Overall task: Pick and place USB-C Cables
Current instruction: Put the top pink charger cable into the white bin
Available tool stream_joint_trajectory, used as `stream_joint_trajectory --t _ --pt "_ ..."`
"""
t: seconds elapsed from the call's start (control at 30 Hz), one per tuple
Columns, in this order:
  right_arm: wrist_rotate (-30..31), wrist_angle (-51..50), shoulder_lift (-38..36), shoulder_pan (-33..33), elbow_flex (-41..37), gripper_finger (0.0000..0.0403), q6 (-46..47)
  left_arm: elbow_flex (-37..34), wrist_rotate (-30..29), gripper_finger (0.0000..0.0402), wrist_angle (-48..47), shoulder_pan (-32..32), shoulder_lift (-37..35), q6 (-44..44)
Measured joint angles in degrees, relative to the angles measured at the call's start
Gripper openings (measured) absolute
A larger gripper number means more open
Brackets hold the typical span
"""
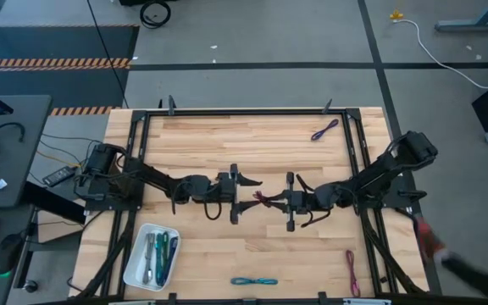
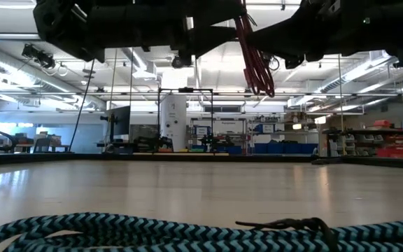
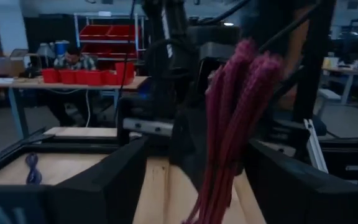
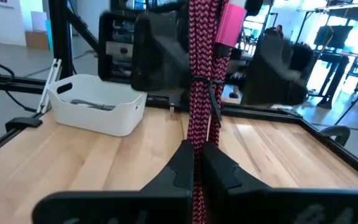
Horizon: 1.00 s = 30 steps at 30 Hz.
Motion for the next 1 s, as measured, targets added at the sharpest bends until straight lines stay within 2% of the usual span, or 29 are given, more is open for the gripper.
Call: stream_joint_trajectory --t 0.27,0.5,0.63,0.8,0.9,1.0 --pt "-0.55 0.37 0.44 -0.31 0.0 0.001 0.39 3.53 2.65 0.0168 -5.7 0.2 0.0 3.44" --pt "-0.14 -1.73 0.31 -0.35 0.06 0.0054 0.32 4.19 2.85 0.0031 -8.55 -0.1 0.0 4.04" --pt "5.83 -14.59 -4.05 -0.22 0.09 0.0091 1.54 4.19 -1.14 0.0031 -10.85 -1.27 -0.3 4.05" --pt "14.68 -38.13 -14.01 -0.22 0.07 0.0139 9.85 4.6 -10.49 0.0031 -21.76 -4.41 -5.03 1.94" --pt "15.6 -46.97 -17.49 -0.28 0.04 0.0156 15.11 7.77 -14.71 0.0031 -36.79 -6.5 -9.75 -2.89" --pt "15.76 -50.21 -17.98 -0.28 -0.02 0.0162 17.49 15.22 -17.1 0.0031 -58.7 -8.51 -13.15 -12.05"
